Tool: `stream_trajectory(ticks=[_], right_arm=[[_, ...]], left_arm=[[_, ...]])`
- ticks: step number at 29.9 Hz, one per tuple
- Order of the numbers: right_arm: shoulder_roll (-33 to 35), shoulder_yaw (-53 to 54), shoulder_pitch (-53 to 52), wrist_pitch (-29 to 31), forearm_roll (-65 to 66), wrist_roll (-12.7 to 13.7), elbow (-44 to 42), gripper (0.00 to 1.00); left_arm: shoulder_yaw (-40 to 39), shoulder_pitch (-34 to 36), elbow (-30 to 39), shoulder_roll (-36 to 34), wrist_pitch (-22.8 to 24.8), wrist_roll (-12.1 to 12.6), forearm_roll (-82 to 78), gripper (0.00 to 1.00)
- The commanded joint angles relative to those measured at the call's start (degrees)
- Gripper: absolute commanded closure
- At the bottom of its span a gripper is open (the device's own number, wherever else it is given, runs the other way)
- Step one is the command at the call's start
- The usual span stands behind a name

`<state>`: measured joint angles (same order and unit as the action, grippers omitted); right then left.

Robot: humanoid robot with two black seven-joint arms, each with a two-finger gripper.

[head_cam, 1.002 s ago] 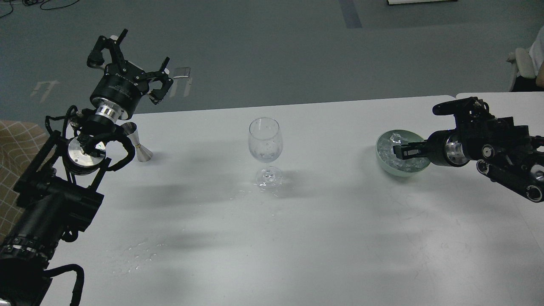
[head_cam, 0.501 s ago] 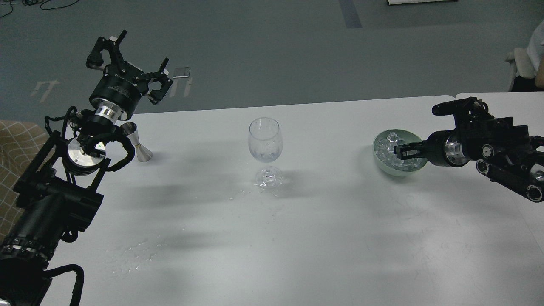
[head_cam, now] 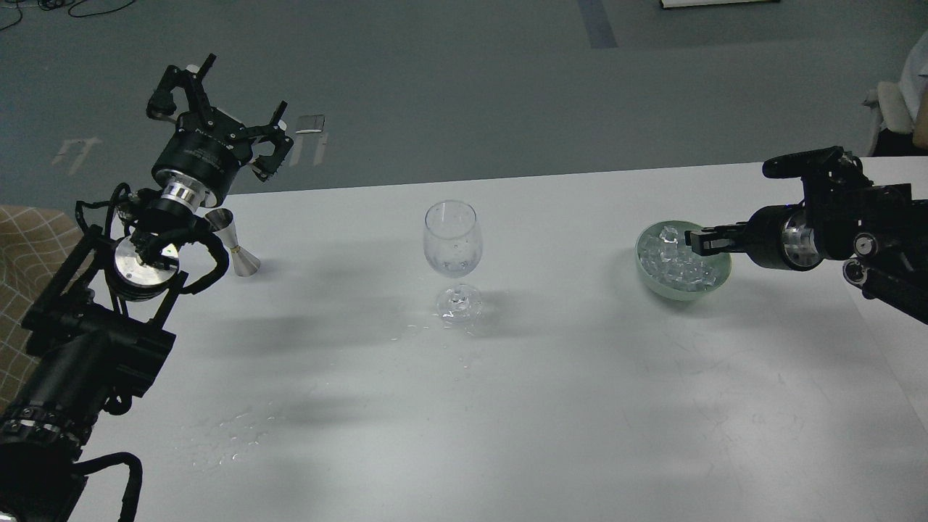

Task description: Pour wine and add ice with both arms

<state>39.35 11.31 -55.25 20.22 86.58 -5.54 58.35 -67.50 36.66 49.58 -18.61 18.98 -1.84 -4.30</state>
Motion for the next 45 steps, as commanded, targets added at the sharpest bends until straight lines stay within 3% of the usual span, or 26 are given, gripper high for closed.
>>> stream_trajectory(ticks=[1, 15, 21, 28, 45], right_arm=[[3.26, 3.88, 0.06, -0.01, -0.01, 0.1, 3.87, 0.69], [11.97, 7.94, 2.08, -2.2, -0.71, 0.18, 15.66, 0.69], [10.14, 7.68, 4.71, -3.0, -0.45, 0.45, 14.6, 0.68], [1.96, 7.33, 6.91, -2.91, -0.01, 1.59, 6.87, 0.59], [1.25, 5.83, 9.64, -2.56, 0.25, 1.77, 6.87, 0.58]], left_arm=[[0.0, -0.01, -0.01, -0.02, -0.09, -0.01, 0.0, 0.02], [0.09, -0.01, -0.01, -0.02, -0.09, -0.09, -0.09, 0.02], [0.09, -0.01, -0.01, 0.25, 0.0, -0.09, -0.09, 0.02], [0.09, -0.09, -0.01, 0.34, 0.0, -0.09, -0.09, 0.02], [0.0, -1.85, -0.01, 0.6, 0.7, -0.27, 0.08, 0.02]])
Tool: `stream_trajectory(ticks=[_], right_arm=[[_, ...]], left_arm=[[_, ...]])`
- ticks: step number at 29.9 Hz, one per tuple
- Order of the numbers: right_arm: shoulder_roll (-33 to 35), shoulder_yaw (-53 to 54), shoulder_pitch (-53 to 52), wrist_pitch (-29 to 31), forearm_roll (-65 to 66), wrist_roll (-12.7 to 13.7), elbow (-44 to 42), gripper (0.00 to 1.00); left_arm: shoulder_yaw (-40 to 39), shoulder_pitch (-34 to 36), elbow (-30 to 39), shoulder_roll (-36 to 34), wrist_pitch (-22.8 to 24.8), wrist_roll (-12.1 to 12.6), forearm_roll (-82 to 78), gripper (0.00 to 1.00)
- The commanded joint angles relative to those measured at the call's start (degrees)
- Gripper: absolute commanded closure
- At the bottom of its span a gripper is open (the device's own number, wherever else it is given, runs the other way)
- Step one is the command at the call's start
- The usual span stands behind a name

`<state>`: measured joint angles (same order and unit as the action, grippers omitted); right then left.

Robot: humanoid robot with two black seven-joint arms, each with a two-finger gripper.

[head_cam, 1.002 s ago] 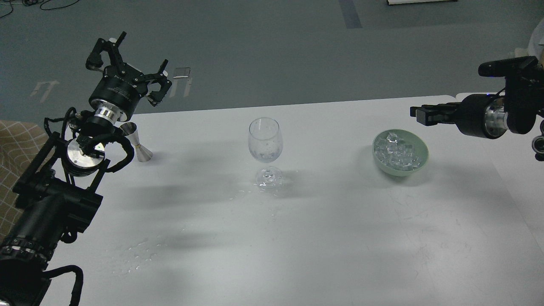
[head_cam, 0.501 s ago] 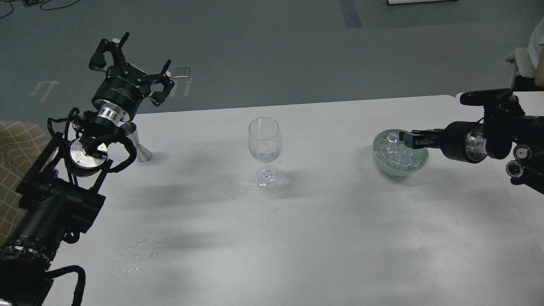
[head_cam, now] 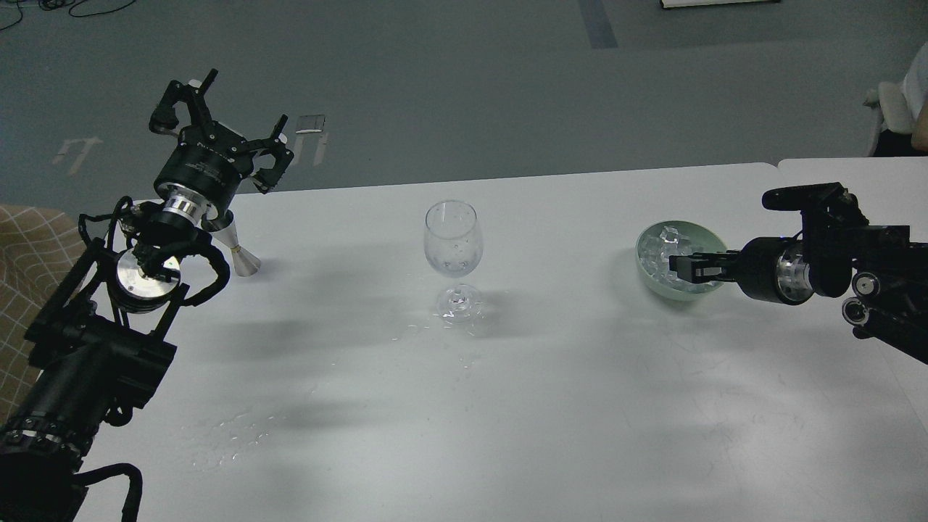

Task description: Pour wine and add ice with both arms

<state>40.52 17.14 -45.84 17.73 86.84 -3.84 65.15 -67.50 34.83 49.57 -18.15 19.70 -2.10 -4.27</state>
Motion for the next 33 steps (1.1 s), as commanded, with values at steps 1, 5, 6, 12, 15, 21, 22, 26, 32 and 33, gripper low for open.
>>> stream_trajectory(ticks=[1, 5, 6, 12, 15, 21, 22, 26, 32, 33], right_arm=[[0.17, 0.0, 0.14, -0.06, 0.0, 0.06, 0.07, 0.58], [0.52, 0.0, 0.05, 0.03, 0.09, 0.15, -0.02, 0.58], [0.61, 0.0, 0.05, -0.06, 0.0, 0.15, -0.02, 0.58], [1.05, 0.26, -0.56, -0.06, 0.0, 0.24, -0.02, 0.58], [1.05, 0.35, -0.83, -0.06, -0.09, 0.32, -0.02, 0.58], [1.31, 0.26, -1.27, 0.11, -0.09, 0.41, -0.02, 0.58], [1.4, 0.26, -1.27, 0.2, -0.09, 0.41, -0.02, 0.58], [1.49, 0.17, -0.56, 0.29, 0.0, 1.72, -0.37, 0.58], [1.31, 0.17, -0.39, 0.29, 0.09, 2.52, -1.6, 0.58], [1.05, 0.17, -0.65, 0.29, 0.09, 2.52, -1.95, 0.58]], left_arm=[[0.0, -0.02, 0.0, 0.13, -0.01, -0.01, -0.04, 0.02], [0.0, -0.02, 0.0, 0.04, -0.01, -0.01, 0.05, 0.02], [0.0, -0.02, 0.0, 0.13, -0.01, -0.01, -0.04, 0.02], [0.0, -0.02, 0.0, 0.13, -0.01, -0.01, 0.05, 0.02], [0.0, -0.02, 0.0, 0.13, -0.01, -0.01, 0.05, 0.02], [-0.09, -0.02, 0.0, -0.22, -0.01, -0.01, 0.05, 0.02], [-0.09, -0.02, 0.0, -0.22, -0.01, -0.01, 0.05, 0.02], [-0.09, -0.02, 0.0, 0.04, -0.1, -0.01, 0.05, 0.02], [0.0, -0.02, 0.0, 0.13, -0.1, -0.01, 0.05, 0.02], [0.0, -0.02, 0.0, 0.13, -0.1, -0.01, 0.05, 0.02]])
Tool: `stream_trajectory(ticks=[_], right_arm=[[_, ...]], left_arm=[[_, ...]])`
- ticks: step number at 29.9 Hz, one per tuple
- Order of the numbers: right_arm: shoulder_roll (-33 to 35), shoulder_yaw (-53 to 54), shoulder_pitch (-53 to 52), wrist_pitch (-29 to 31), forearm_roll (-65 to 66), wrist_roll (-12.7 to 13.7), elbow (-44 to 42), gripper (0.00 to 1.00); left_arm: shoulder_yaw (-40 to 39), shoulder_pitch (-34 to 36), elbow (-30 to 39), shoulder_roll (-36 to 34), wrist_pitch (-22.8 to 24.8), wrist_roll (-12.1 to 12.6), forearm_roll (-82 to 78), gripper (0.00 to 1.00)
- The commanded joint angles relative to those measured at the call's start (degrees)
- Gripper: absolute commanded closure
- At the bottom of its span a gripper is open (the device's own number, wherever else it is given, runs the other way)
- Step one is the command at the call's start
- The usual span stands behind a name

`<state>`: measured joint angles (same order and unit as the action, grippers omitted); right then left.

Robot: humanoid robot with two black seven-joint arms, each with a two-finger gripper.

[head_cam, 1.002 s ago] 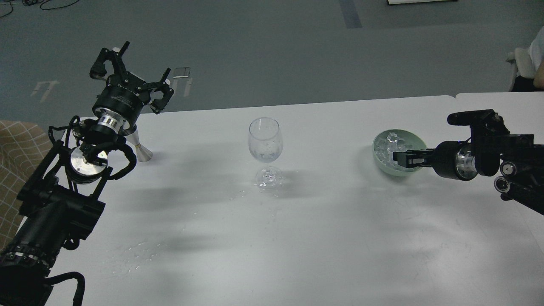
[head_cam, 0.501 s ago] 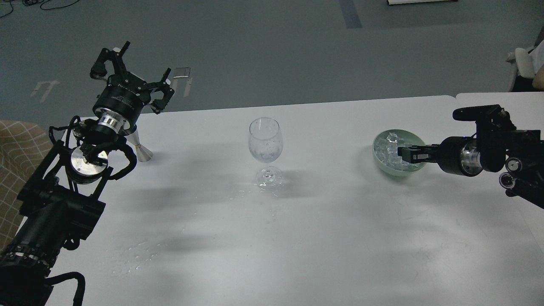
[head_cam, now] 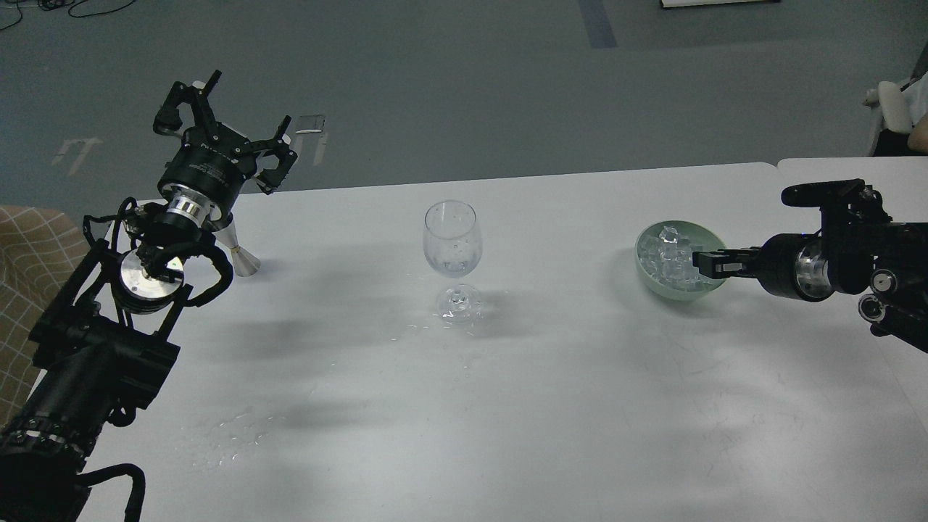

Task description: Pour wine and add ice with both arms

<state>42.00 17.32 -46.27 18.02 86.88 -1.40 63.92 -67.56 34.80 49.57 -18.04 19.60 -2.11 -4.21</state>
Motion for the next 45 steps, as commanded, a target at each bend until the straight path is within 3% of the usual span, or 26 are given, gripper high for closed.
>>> stream_trajectory(ticks=[1, 24, 31, 35, 37, 39, 45], right_arm=[[-0.51, 0.0, -0.31, 0.0, -0.04, 0.08, -0.81, 0.58], [-4.47, -1.93, -0.57, 0.27, -0.04, 0.17, -3.89, 0.59], [-4.47, -2.11, -0.57, 0.27, -0.04, 0.17, -3.72, 0.75], [-4.47, -2.11, -0.66, 0.27, -0.04, 0.17, -3.72, 0.77], [-4.47, -2.11, -1.1, 0.27, -0.04, 0.17, -3.72, 0.84], [-4.47, -2.2, -1.36, 0.18, -0.04, 0.26, -4.15, 1.0], [-4.47, -2.02, -1.8, -0.35, -0.48, 0.52, -4.07, 1.0]], left_arm=[[-0.03, 0.0, 0.0, 0.02, 0.08, 0.0, 0.0, 0.02], [-1.17, -1.58, -0.44, -0.16, 0.08, -0.35, 0.0, 0.02], [-1.17, -1.49, -0.44, -0.24, 0.08, -0.44, 0.0, 0.02], [-1.26, -1.49, -0.44, -0.33, 0.08, -0.44, 0.0, 0.02], [-1.26, -1.49, -0.44, -0.33, 0.08, -0.44, 0.0, 0.02], [-1.26, -1.49, -0.44, -0.33, 0.08, -0.44, 0.0, 0.02], [-1.26, -1.49, -0.44, -0.33, 0.08, -0.44, 0.0, 0.02]])
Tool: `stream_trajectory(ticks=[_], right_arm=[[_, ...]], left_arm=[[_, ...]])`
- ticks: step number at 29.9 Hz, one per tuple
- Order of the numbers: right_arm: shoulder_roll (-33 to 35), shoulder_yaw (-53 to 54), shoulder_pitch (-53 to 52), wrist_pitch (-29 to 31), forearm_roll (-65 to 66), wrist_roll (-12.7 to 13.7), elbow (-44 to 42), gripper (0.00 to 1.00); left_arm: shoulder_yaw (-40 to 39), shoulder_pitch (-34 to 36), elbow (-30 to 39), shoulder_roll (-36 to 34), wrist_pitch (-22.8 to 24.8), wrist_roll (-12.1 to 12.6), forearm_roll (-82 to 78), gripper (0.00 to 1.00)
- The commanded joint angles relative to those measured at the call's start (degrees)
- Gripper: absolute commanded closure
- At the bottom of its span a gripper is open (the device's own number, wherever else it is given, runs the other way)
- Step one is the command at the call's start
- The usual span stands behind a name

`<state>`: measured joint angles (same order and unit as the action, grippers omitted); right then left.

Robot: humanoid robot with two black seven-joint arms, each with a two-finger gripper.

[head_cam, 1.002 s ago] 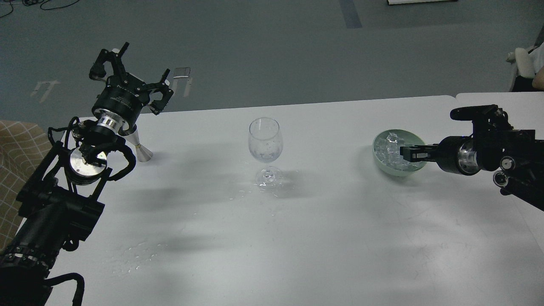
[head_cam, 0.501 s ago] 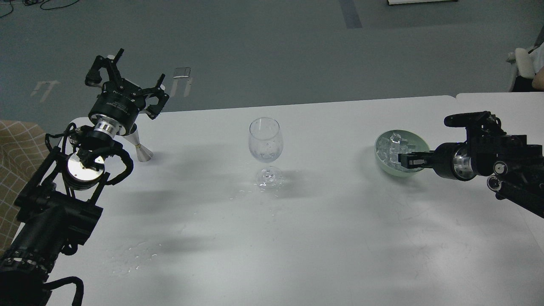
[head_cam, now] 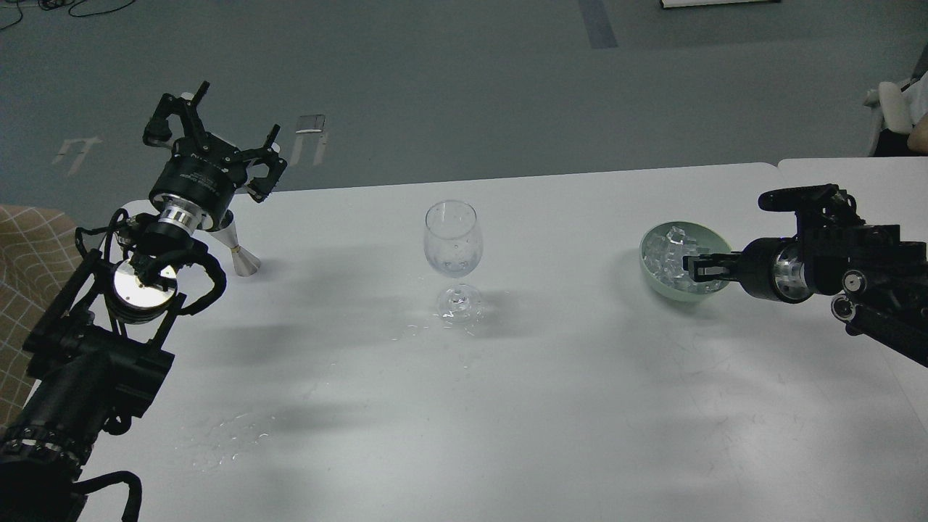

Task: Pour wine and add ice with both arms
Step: 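Lift the ice with the right gripper and move it over the wine glass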

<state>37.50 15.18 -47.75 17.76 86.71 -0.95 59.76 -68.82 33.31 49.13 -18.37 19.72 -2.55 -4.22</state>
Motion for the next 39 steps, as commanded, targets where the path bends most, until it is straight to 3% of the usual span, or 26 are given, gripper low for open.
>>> stream_trajectory(ticks=[1, 6, 11, 18, 31, 39], right_arm=[[0.03, 0.11, -0.41, -0.09, -0.4, 0.07, 0.18, 1.0], [1.96, 0.99, -0.85, 0.08, -0.58, -0.02, 2.46, 1.0], [7.58, 5.72, -2.34, 0.43, -0.84, -0.02, 10.88, 1.0], [6.97, 10.48, -5.15, 0.43, -0.84, 0.42, 16.0, 1.0], [-12.17, 10.57, -11.92, 0.52, -0.49, 0.86, 16.79, 1.0], [-18.95, 10.31, -13.77, 0.52, -0.49, 1.65, 16.88, 1.0]], left_arm=[[0.0, 0.0, 0.0, 0.0, -0.03, 0.0, 0.0, 0.02], [0.0, 0.0, 0.0, -0.09, -0.03, 0.0, 0.0, 0.02], [0.0, 0.09, 0.0, -0.09, -0.12, 0.09, 0.0, 0.02], [0.0, 0.26, 0.27, -0.44, -0.47, 0.09, -0.09, 0.02], [-1.31, 0.18, 0.53, -2.55, -0.65, 0.26, -0.09, 0.02], [-1.58, 0.09, 0.53, -5.01, -0.12, 0.44, 0.0, 0.02]])
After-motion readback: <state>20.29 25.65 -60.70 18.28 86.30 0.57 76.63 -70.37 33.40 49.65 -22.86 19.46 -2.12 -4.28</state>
